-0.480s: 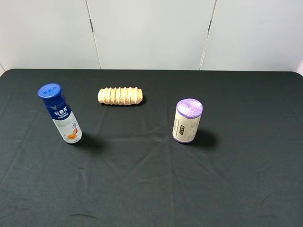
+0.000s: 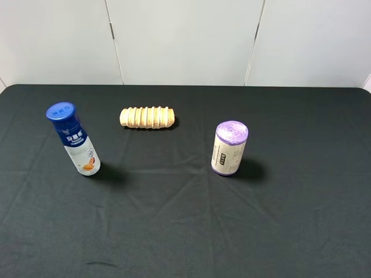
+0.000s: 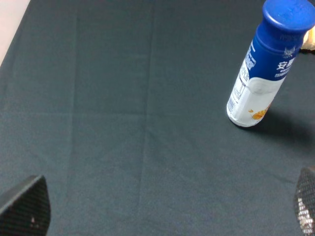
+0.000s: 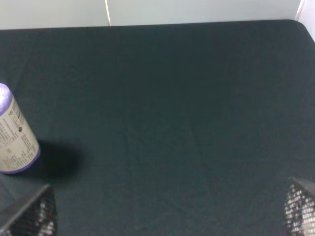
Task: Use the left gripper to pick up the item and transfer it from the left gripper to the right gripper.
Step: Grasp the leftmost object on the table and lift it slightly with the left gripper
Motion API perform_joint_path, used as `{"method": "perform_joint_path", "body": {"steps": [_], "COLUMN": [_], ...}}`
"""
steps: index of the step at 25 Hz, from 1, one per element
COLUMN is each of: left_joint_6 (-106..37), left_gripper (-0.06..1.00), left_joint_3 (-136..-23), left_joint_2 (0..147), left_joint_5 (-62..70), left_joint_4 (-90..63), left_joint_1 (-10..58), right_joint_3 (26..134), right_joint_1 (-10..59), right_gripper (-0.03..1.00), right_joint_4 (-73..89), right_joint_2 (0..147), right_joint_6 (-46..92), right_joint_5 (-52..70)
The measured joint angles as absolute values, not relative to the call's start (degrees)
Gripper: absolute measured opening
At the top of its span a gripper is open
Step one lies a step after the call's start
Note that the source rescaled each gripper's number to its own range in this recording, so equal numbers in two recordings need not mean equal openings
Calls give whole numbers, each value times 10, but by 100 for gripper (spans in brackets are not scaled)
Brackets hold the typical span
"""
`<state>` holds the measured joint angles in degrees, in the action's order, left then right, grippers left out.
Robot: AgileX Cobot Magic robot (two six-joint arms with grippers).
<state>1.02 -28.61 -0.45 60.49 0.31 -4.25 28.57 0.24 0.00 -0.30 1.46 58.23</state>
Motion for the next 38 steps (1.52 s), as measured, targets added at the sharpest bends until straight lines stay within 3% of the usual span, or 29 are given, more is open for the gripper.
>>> {"method": "perform_joint_path", "body": {"steps": [19, 25, 38], "left_joint_6": [10, 10, 10], "left_gripper": [100, 100, 100], "left_joint_3": [-287, -352, -543], "left_joint_2": [2, 125, 423], "left_joint_5": [608, 675, 673], "left_joint_4": [3, 3, 10], "left_joint_1": [-43, -43, -20], "right_joint_3": [286, 286, 286], "right_joint_1": [2, 2, 2], "right_gripper": [100, 100, 100], "right_joint_4": [0, 0, 0], "right_joint_2": [-3, -3, -3], "right_joint_6": [15, 15, 15], "right_joint_5": [582, 582, 582]}}
